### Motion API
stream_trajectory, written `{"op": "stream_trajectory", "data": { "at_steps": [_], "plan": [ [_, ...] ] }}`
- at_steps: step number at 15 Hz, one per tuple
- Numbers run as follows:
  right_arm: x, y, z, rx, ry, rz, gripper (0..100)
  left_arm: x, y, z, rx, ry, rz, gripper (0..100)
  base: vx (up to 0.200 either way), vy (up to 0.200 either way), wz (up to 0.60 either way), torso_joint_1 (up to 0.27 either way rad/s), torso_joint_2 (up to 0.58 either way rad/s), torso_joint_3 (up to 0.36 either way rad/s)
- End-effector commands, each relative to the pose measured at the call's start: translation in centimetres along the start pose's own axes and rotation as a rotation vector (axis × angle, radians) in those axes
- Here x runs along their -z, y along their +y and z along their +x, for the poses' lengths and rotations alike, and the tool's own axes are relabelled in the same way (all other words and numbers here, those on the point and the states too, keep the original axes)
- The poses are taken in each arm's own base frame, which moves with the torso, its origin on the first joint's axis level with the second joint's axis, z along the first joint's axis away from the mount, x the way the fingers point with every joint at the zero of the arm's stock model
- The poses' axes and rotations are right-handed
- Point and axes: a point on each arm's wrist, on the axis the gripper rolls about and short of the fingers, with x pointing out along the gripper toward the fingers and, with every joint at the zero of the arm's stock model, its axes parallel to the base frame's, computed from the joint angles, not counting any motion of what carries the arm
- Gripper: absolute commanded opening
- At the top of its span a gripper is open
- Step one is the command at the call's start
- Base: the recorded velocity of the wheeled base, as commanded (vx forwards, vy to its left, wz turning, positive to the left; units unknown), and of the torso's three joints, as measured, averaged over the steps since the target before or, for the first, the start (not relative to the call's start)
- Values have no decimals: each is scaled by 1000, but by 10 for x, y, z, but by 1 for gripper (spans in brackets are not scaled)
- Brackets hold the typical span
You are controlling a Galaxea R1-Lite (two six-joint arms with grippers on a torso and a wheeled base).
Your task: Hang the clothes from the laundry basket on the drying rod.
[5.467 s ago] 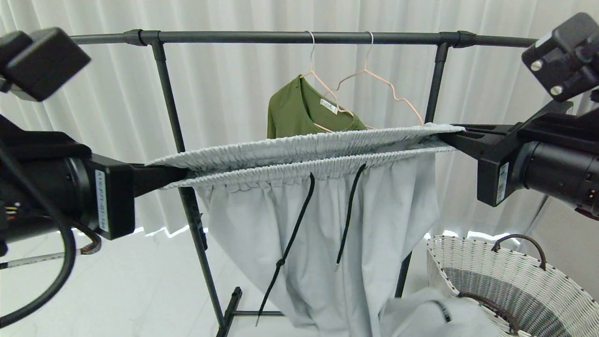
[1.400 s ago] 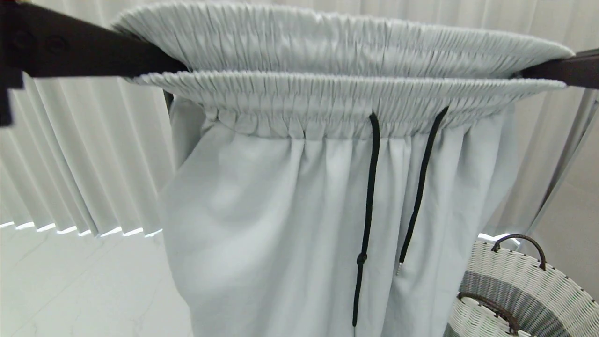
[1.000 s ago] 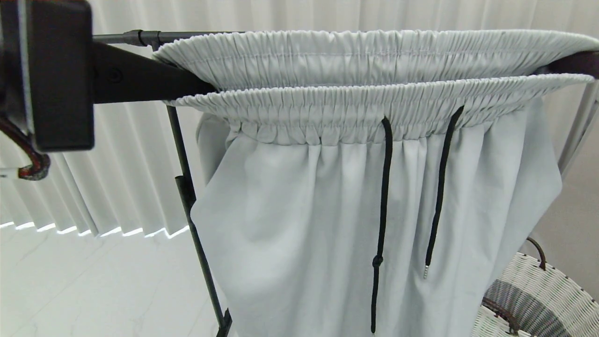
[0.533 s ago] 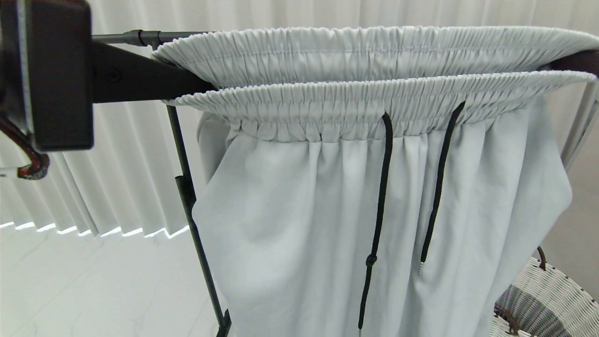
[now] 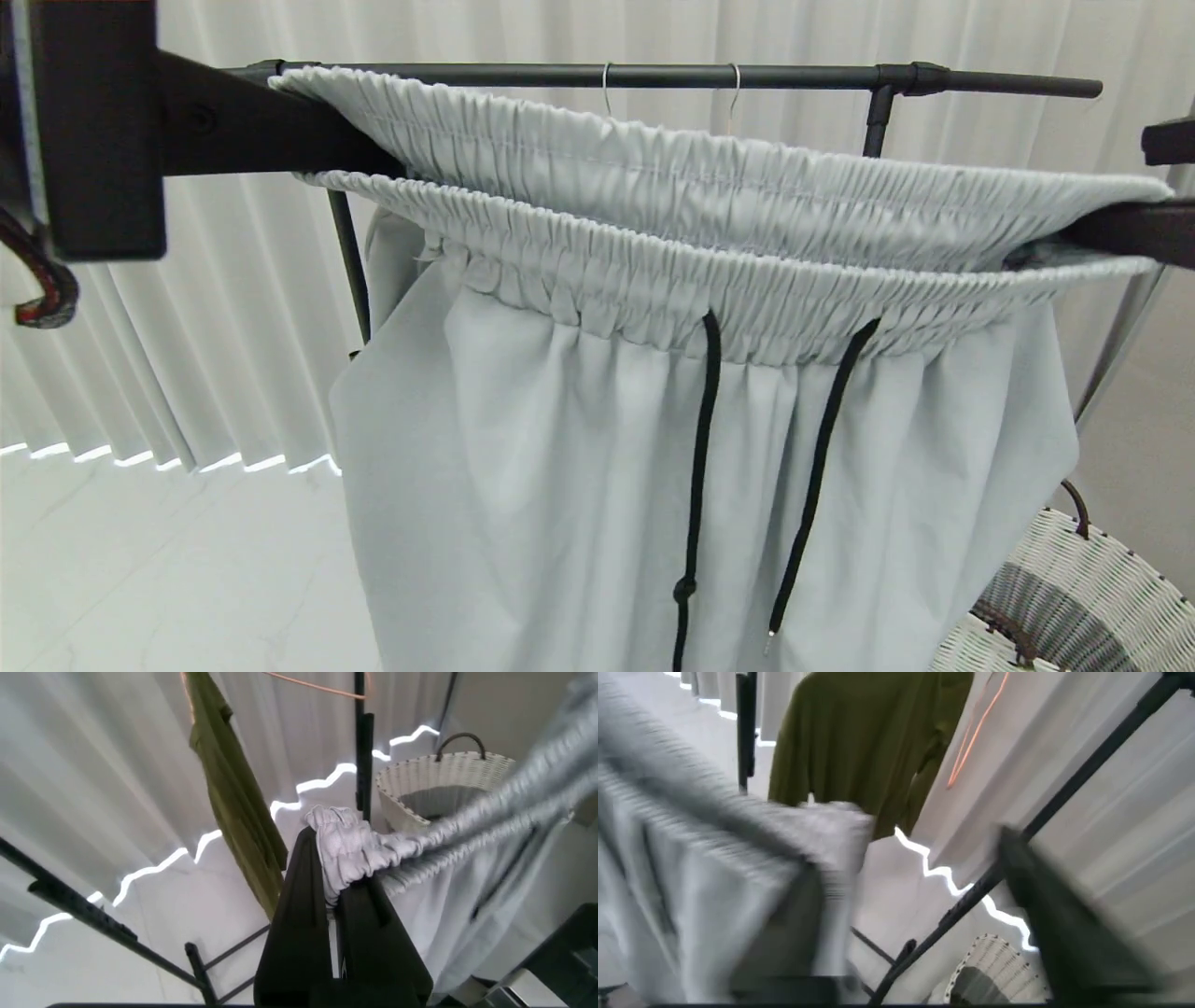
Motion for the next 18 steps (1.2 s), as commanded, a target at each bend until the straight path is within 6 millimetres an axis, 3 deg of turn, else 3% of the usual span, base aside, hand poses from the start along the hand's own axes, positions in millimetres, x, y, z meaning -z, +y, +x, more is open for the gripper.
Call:
{"op": "stream_trajectory", "data": {
  "at_steps": [1, 6, 8, 9, 10, 14, 18],
  "plan": [
    [6, -2, -11, -28, -10, -6, 100, 1, 3, 4, -28, 11, -4, 0, 0, 0, 0, 0, 0, 0],
    [16, -5, -29, -125, -43, -21, 100, 3, 11, 16, -145, 43, -18, 0, 0, 0, 0, 0, 0, 0],
    [21, -10, -26, -37, 5, -16, 100, 4, 11, 14, -148, 45, -13, 0, 0, 0, 0, 0, 0, 0],
    [37, -24, -16, 201, 182, -28, 100, 9, 13, 10, -169, 53, -3, 0, 0, 0, 0, 0, 0, 0],
    [50, -30, -17, 330, 308, -73, 100, 12, 14, 8, -186, 60, -1, 0, 0, 0, 0, 0, 0, 0],
    [79, -36, -30, 434, 474, -182, 100, 14, 23, 7, -329, 70, -10, 0, 0, 0, 0, 0, 0, 0],
    [90, -38, -42, 515, 466, -68, 100, 14, 33, 5, -412, 69, -26, 0, 0, 0, 0, 0, 0, 0]
  ]
}}
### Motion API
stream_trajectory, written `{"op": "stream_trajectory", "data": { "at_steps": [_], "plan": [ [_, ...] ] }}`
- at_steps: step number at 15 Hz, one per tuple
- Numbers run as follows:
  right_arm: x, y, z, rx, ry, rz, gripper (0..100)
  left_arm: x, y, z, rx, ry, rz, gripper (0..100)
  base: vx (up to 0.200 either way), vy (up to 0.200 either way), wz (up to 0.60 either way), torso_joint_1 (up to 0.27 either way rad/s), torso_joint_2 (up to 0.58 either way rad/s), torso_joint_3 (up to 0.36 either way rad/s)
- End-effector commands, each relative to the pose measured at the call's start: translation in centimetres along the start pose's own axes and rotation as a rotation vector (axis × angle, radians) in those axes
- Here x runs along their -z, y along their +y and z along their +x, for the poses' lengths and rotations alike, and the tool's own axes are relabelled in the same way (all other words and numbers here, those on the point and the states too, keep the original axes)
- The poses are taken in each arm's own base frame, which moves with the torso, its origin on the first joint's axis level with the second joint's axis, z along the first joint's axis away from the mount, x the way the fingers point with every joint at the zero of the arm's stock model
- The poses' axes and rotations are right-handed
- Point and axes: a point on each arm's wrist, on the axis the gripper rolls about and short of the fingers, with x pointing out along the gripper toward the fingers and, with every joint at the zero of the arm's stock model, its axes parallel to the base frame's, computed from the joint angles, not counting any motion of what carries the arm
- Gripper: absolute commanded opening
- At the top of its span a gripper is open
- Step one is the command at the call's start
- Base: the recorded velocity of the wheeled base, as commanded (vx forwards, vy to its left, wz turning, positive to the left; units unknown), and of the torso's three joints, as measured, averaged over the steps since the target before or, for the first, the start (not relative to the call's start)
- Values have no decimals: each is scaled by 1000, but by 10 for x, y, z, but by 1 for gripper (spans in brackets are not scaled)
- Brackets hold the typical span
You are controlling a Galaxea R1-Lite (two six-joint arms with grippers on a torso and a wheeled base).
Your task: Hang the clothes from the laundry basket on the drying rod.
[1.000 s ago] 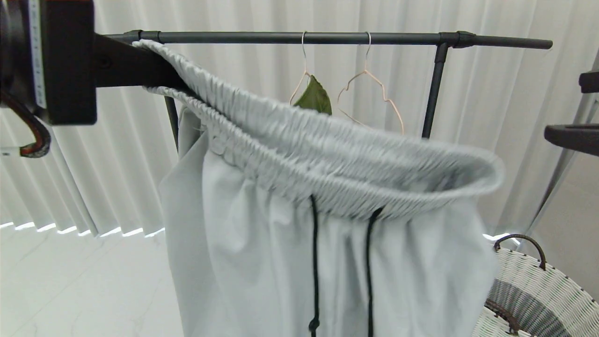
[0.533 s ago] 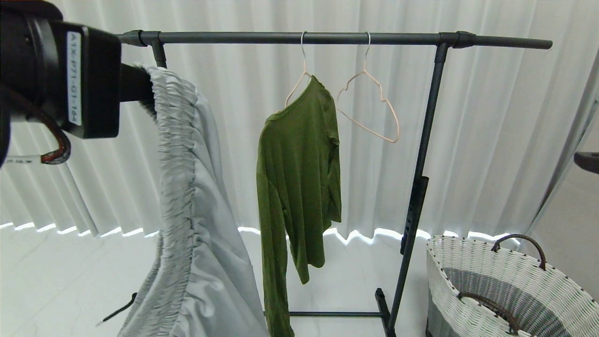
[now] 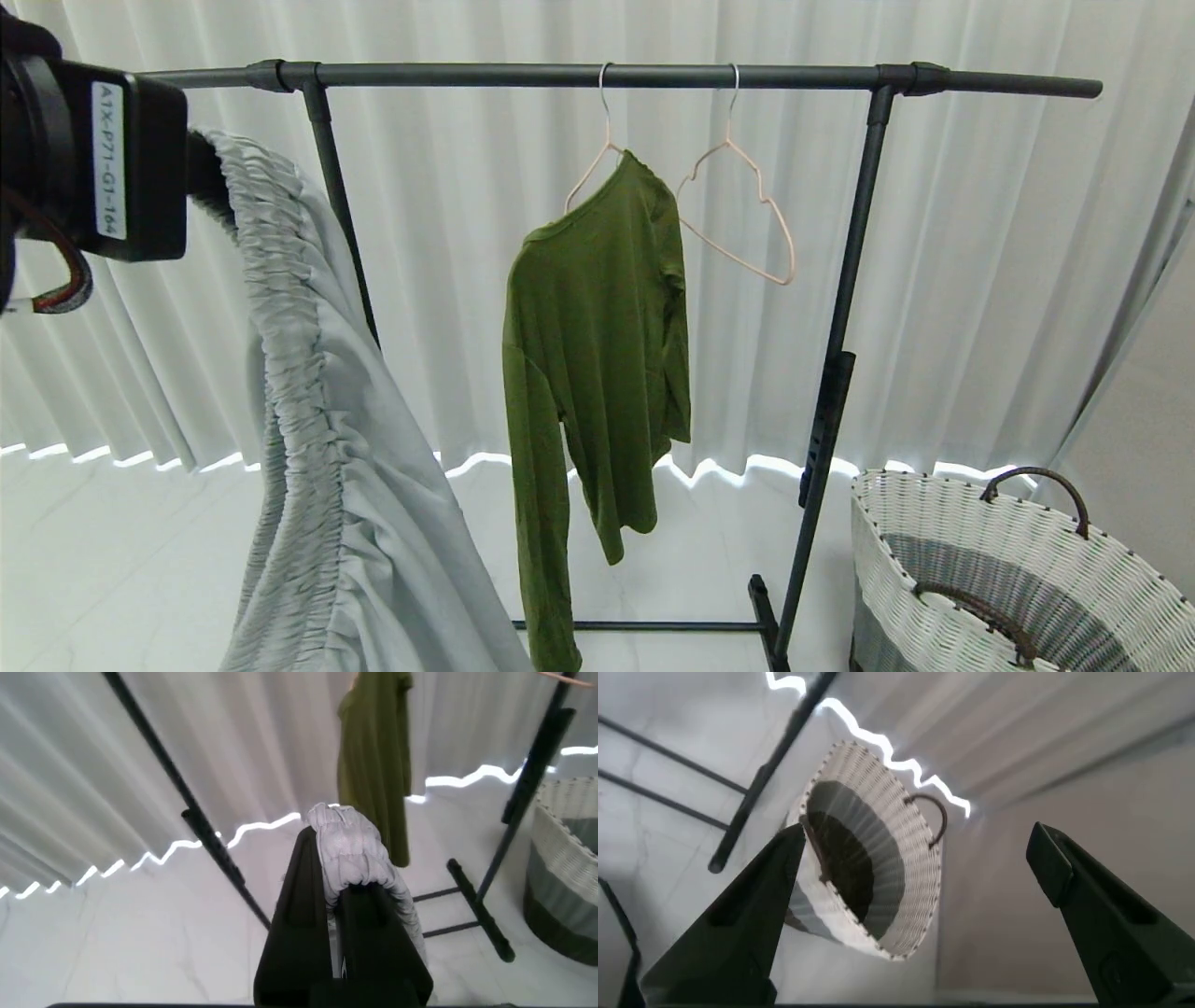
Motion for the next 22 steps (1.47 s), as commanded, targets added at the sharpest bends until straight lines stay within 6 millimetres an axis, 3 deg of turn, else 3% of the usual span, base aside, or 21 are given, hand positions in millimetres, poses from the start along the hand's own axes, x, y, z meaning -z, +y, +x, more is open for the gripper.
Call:
{"op": "stream_trajectory", "data": {
  "at_steps": [1, 7, 22],
  "plan": [
    [8, -1, -3, 19, 4, 85, 100, 0, 6, -1, -27, -4, -16, 0, 0, 0, 0, 0, 0, 0],
    [10, -3, -9, -14, -42, 207, 100, 1, 10, -5, -33, -10, -21, 0, 0, 0, 0, 19, -55, -40],
    [15, -1, -9, -16, -35, 206, 100, 3, 11, -7, -32, -8, 49, 0, 0, 0, 0, 184, -456, -273]
  ]
}}
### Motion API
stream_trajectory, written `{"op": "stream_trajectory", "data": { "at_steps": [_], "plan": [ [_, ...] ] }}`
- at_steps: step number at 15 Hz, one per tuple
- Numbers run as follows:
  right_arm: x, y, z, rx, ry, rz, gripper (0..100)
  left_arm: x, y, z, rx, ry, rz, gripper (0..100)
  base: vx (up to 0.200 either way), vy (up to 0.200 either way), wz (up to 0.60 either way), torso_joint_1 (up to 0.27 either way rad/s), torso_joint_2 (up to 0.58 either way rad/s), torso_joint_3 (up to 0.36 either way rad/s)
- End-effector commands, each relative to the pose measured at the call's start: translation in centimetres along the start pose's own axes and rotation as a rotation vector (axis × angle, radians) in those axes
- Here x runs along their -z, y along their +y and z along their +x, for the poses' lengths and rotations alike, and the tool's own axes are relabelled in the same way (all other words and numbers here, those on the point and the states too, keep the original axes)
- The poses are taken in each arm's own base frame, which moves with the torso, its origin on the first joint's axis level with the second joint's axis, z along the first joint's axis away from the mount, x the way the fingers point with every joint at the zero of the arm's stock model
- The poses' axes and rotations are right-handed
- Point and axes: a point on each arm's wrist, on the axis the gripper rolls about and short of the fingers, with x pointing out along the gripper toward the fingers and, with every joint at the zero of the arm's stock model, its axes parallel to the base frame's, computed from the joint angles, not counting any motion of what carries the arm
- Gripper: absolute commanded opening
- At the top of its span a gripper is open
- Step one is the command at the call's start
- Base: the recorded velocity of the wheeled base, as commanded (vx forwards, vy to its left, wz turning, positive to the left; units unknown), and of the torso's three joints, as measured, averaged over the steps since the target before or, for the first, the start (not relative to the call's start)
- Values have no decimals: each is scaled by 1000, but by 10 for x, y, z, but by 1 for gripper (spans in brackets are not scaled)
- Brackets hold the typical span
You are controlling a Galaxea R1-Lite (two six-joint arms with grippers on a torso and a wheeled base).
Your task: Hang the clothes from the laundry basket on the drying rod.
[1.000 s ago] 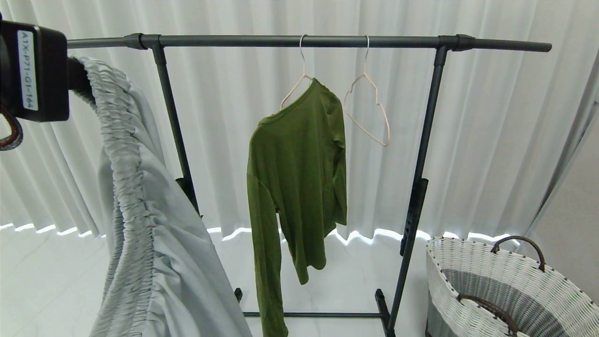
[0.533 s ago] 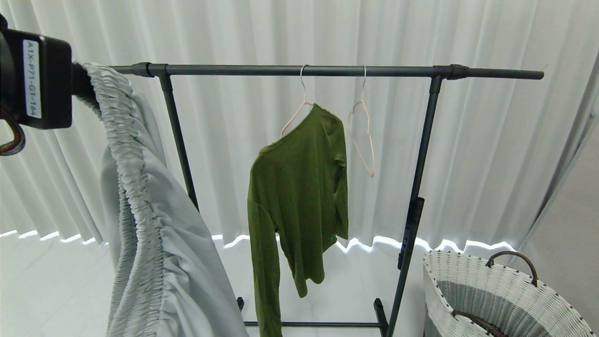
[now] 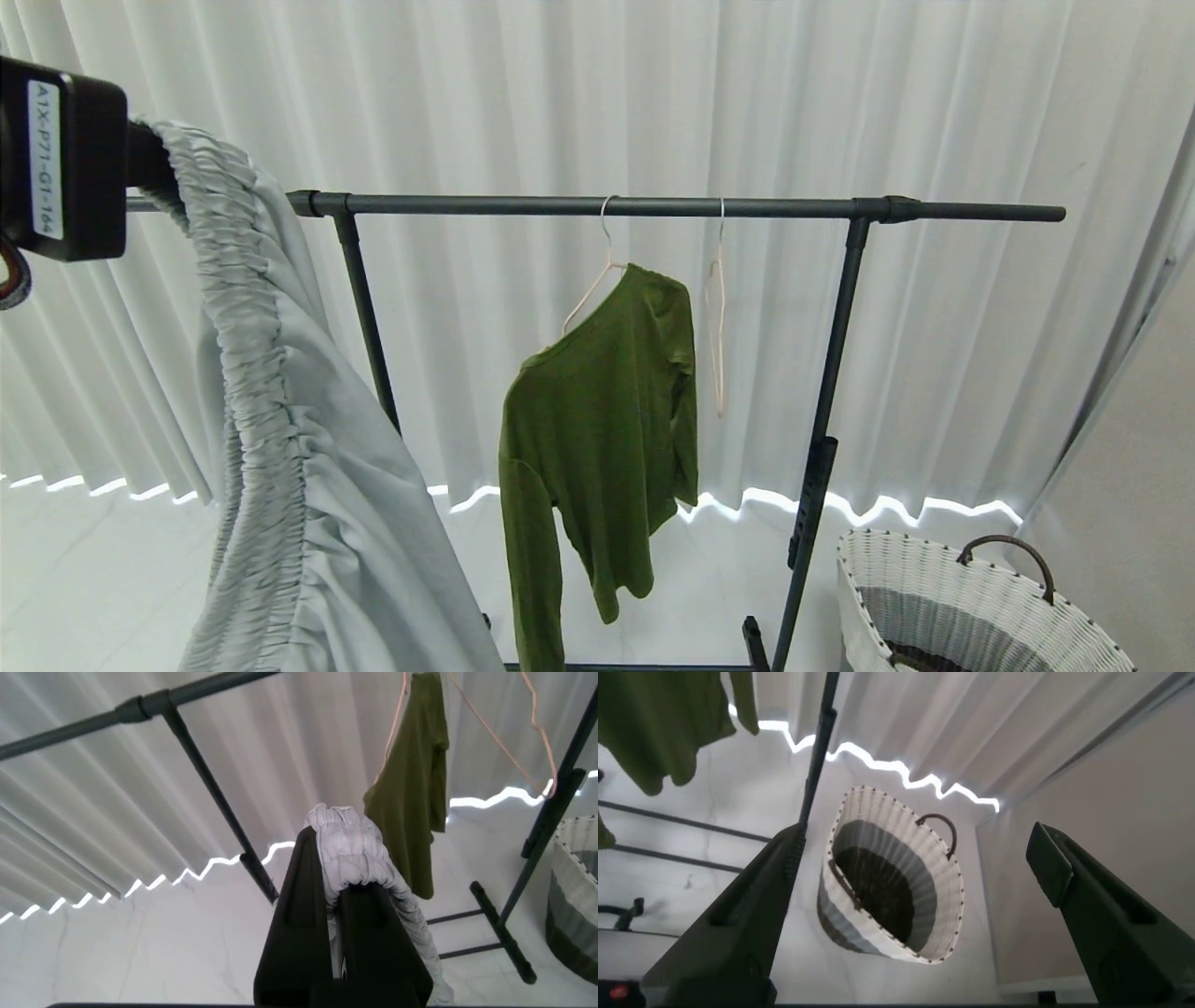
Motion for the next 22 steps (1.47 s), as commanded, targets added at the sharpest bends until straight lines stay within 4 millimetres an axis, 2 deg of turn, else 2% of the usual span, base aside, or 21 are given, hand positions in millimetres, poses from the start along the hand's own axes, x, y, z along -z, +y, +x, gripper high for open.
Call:
{"op": "stream_trajectory", "data": {
  "at_steps": [1, 5, 16, 22],
  "plan": [
    [1, 1, 2, 4, 11, -3, 100, 0, 0, 0, 0, 1, 1, 0, 0, 0, 0, 227, -510, -290],
    [5, 5, 12, 15, -46, 20, 100, 1, 0, 1, 0, 4, 3, 0, 0, 0, 0, 170, -375, -204],
    [6, 7, 17, 18, -68, 30, 100, 1, -1, 1, 0, 5, 5, 0, 0, 200, 0, 13, -19, -11],
    [8, 8, 17, 21, -65, 29, 100, 5, -6, 2, 20, 18, 24, 0, 0, 0, 0, 0, 0, 0]
  ]
}}
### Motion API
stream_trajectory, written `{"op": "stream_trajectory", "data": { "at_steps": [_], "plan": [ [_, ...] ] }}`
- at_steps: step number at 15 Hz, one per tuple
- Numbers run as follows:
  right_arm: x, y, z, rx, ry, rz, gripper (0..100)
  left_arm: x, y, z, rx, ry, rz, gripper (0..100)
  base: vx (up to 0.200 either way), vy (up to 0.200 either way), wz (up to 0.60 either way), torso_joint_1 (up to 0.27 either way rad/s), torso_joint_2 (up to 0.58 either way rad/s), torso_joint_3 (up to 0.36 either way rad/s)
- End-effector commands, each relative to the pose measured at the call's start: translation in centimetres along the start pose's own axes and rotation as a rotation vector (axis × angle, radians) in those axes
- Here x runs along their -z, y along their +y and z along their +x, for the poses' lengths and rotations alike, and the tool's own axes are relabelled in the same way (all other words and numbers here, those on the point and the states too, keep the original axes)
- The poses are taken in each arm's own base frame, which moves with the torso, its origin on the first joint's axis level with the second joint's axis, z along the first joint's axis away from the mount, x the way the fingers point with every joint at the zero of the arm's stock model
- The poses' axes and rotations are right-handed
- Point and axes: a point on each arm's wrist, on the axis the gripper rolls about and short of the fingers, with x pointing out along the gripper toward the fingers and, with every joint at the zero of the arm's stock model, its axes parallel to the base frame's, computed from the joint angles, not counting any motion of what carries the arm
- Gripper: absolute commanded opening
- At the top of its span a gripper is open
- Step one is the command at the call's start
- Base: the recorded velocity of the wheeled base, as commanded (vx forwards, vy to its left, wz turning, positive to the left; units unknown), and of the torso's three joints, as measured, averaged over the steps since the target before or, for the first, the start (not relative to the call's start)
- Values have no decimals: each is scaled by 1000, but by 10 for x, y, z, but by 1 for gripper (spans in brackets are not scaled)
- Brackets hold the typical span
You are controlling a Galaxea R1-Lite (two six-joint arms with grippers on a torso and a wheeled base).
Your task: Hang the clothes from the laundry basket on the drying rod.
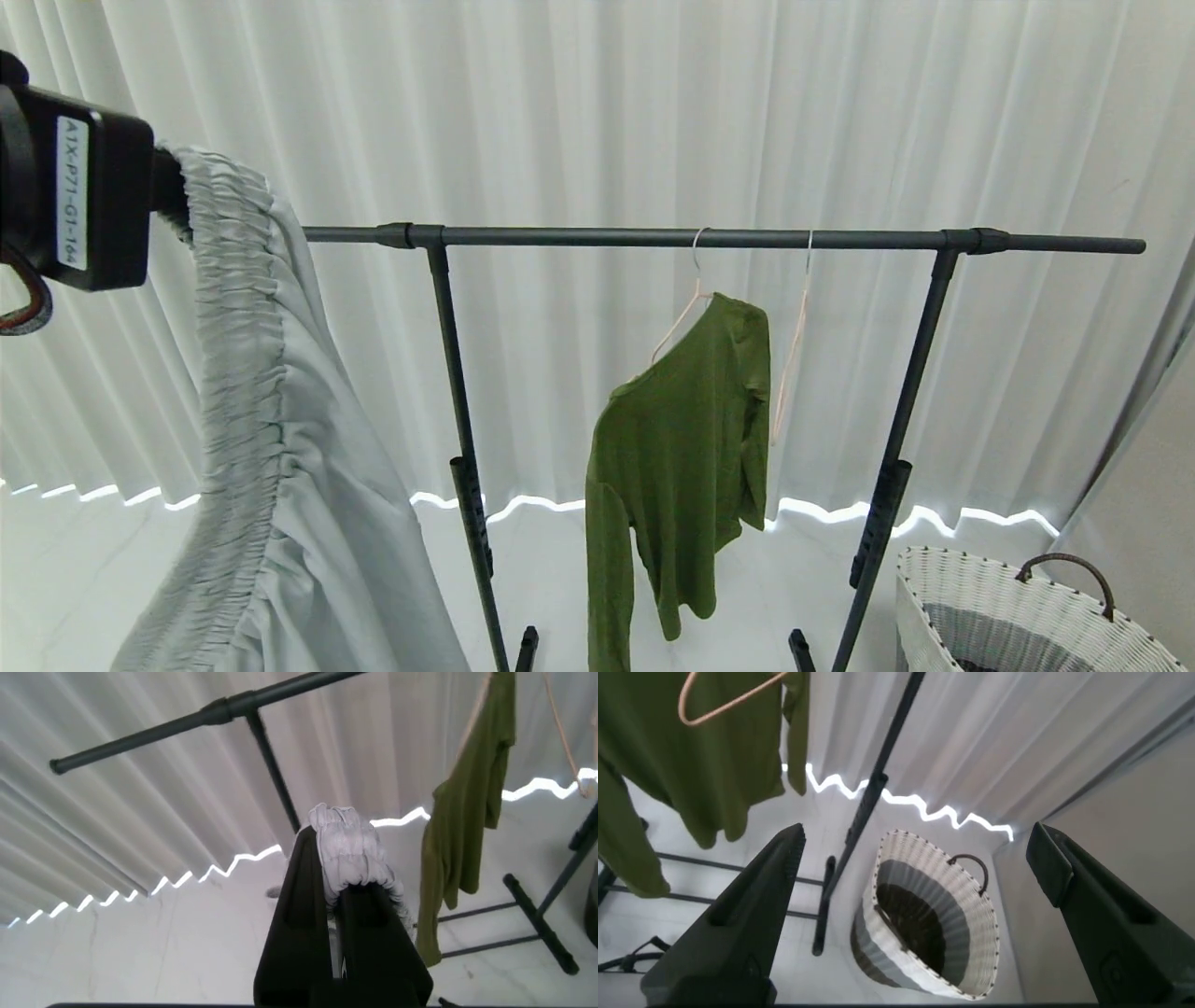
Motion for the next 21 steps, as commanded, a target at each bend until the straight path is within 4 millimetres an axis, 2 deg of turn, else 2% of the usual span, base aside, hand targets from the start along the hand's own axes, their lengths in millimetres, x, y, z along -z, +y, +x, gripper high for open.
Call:
{"op": "stream_trajectory", "data": {
  "at_steps": [1, 4, 17, 20, 21],
  "plan": [
    [0, 0, 0, -1, 1, -1, 100, 0, -1, 0, 6, 1, 4, 0, 0, 0, 0, 0, 0, 0],
    [4, 1, 2, 5, 16, -7, 100, 2, -2, 1, 6, 7, 48, 0, 0, 0, 0, 0, 0, 0],
    [10, 1, 4, 12, 36, -10, 100, 2, -3, 2, 7, 11, 51, 0, 200, 0, 0, 2, 2, 2],
    [17, 5, 8, 3, 66, -22, 100, 10, -6, 6, 10, 41, 71, 0, 67, 0, 0, 2, 6, 2],
    [20, 7, 12, -33, 66, -17, 100, 22, -6, 4, 13, 67, 90, 0, 0, 0, 0, 0, 0, 0]
  ]
}}
